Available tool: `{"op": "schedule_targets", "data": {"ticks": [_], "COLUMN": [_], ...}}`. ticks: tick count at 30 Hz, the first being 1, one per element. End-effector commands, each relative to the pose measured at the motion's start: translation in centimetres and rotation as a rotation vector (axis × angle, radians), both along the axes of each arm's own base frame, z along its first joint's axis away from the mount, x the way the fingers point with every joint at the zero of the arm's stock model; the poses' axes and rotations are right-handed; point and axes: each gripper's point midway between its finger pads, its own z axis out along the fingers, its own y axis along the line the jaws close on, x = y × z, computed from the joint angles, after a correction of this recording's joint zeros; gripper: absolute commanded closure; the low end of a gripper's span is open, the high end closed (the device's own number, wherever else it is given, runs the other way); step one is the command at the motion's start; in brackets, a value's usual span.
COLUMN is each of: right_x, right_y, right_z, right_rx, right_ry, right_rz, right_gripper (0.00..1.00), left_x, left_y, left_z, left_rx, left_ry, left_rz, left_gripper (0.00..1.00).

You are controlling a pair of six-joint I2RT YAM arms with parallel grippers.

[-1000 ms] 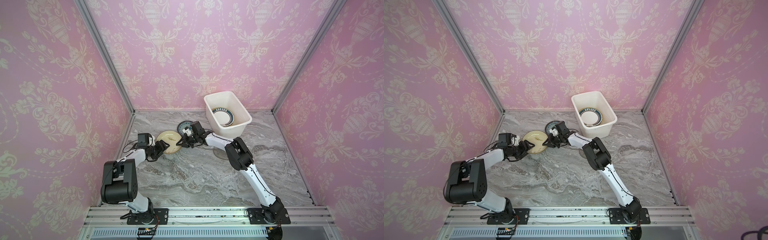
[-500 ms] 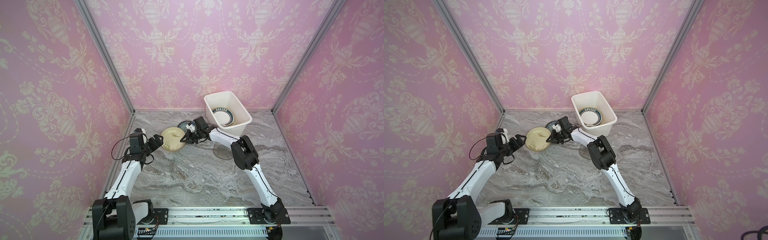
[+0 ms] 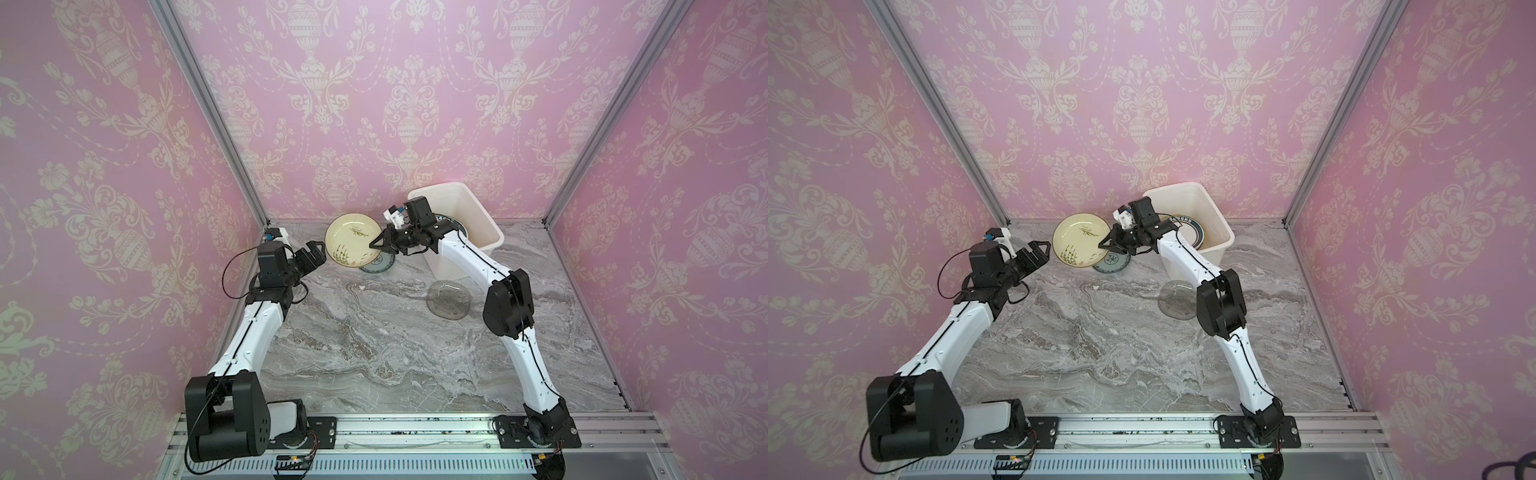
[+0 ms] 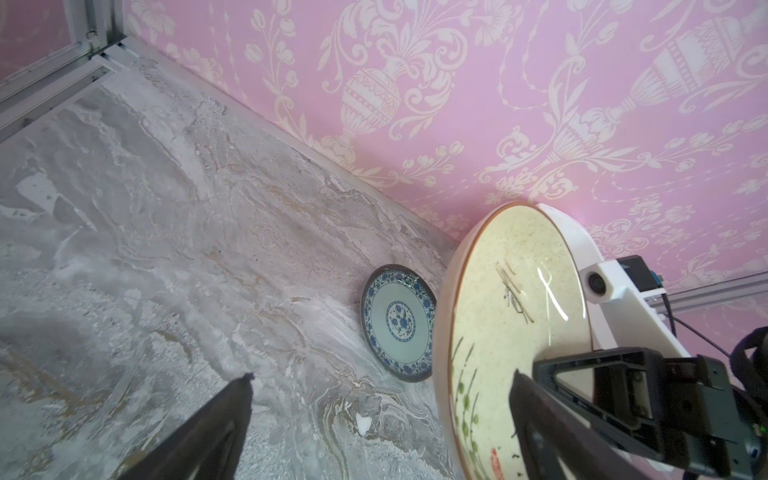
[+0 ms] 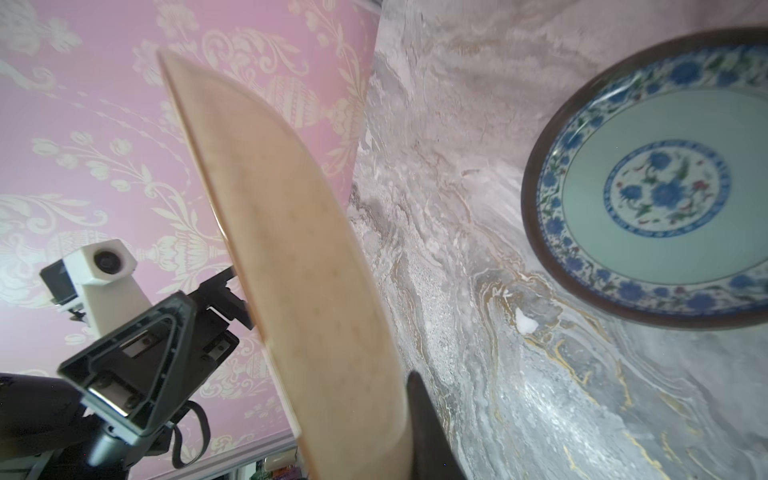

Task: Place the plates into the plastic bin on the countertop
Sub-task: 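Lift the cream plate upright with the right gripper while the left gripper draws back, then carry the upright cream plate over the bin with the right gripper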

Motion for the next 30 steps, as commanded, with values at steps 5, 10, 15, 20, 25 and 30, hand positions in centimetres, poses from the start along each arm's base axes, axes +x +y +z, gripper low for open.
{"op": "schedule_targets", "data": {"ticks": [5, 10, 15, 20, 25, 30], "right_x": [3.9, 5.8, 6.9, 7.7, 8.4, 8.8], "right_y": [-5.5, -9.1, -13.4, -17.0, -19.9, -22.6], "right_z": [10.7, 13.0, 13.4, 13.1, 12.8, 12.0], "right_rx": [0.125, 0.145, 0.119, 0.113, 0.137, 0.136], "right_ry": [-0.183, -0.2, -0.2, -0.18, -0.158, -0.127], "right_rz": [-0.14, -0.262, -0.412, -0.531, -0.626, -0.712], "right_gripper": [0.98, 0.99, 0.98, 0.98, 0.99, 1.0], "left_x": [5.1, 7.8, 9.3, 9.9, 10.7, 11.4], "left_y": [-3.8, -7.3, -11.6, -15.4, -18.5, -21.0], "left_z": [7.0, 8.5, 8.5, 7.9, 7.5, 7.2], "left_rx": [0.061, 0.045, 0.038, 0.011, -0.019, -0.021], "left_ry": [-0.256, -0.308, -0.327, -0.342, -0.357, -0.369], "left_rz": [-0.116, -0.212, -0.338, -0.441, -0.514, -0.585], "left_gripper": [0.01, 0.01, 0.01, 0.01, 0.01, 0.01]}}
